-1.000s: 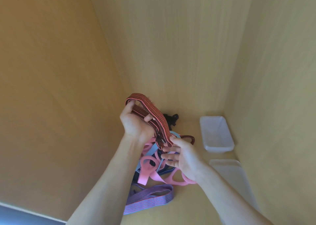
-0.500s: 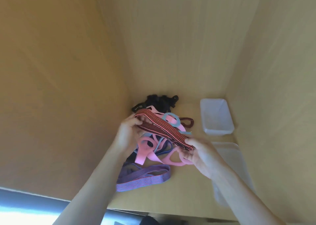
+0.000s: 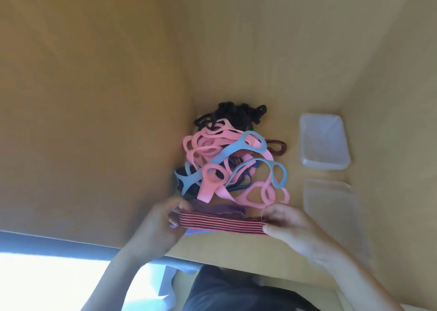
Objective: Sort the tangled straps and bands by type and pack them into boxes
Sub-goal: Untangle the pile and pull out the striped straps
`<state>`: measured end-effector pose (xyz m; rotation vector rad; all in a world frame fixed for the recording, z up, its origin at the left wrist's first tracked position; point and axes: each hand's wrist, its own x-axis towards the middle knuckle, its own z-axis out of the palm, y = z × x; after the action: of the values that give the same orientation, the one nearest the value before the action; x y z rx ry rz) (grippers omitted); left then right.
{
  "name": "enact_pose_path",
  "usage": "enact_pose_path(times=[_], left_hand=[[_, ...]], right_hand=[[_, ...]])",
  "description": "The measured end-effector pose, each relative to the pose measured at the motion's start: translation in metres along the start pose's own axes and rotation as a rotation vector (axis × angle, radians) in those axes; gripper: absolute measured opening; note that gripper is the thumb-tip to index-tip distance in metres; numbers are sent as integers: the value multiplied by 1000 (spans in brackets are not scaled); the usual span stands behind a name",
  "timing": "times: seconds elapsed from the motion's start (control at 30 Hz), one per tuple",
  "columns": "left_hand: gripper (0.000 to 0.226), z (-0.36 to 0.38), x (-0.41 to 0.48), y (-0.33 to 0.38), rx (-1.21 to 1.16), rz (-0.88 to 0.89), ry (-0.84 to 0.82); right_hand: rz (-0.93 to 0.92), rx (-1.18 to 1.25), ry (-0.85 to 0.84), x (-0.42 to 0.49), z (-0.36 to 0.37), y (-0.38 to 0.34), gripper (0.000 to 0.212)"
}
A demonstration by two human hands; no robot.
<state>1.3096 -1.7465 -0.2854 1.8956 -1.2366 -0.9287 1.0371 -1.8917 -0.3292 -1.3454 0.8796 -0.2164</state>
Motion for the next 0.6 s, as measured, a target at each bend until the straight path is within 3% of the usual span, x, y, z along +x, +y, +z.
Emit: enact_pose_path(times=[0.13,0.27,0.4,0.5,0.6], left_hand=[[38,-4,-17,-6,369,56,48],[42,7,-19,-10,692,-82,34],[48,17,-19,-15,818,-104,39],[73,21,-18,-19,802,-58,0],[97,25,-8,-21,849,-45,-102]], right_hand=[[-41,-149,-8,-9,29,-6,22],[-210,-303,46,-10,53,-10,25],[-302,-528,119,3,63,-1,27],[-304,-714,112,10,67,9,27],[-357,-945,151,14,75,10,41]])
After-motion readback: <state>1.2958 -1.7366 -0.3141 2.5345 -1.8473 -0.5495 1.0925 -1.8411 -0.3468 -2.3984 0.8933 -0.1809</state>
